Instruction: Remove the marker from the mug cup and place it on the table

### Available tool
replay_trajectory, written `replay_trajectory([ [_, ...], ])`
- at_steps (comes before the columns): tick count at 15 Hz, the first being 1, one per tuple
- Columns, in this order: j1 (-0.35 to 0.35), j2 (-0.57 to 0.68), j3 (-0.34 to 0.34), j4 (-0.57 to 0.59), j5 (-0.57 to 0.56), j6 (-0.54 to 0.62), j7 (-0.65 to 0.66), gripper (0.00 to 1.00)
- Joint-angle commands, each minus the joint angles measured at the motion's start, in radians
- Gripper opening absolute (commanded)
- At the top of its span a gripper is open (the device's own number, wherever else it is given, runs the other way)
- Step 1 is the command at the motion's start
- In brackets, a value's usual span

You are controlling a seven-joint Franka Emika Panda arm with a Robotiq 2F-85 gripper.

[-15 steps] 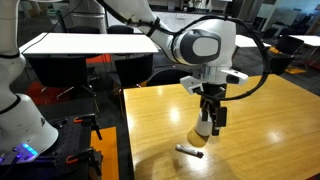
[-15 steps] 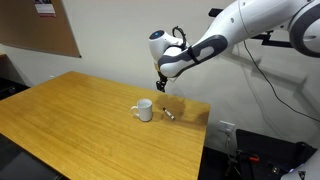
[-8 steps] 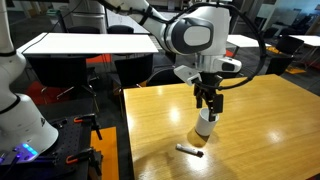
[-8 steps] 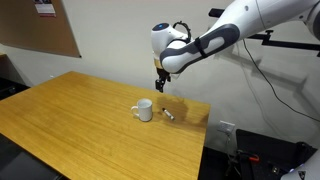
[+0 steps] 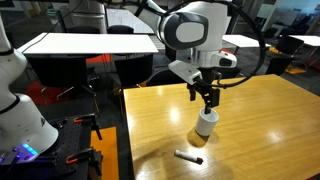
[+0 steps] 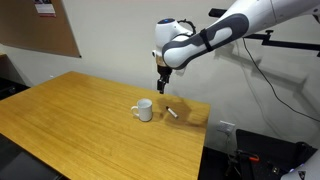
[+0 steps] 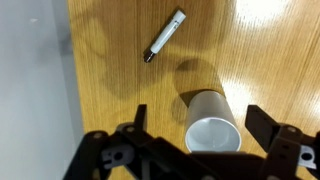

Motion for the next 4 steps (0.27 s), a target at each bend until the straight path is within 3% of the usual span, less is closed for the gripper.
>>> replay_trajectory([
  [1, -0.008, -0.002, 0.007, 0.0, 0.001, -0.003, -0.005, 1.0],
  [4, -0.009, -0.003, 0.008, -0.003, 0.002, -0.003, -0.013, 1.0],
])
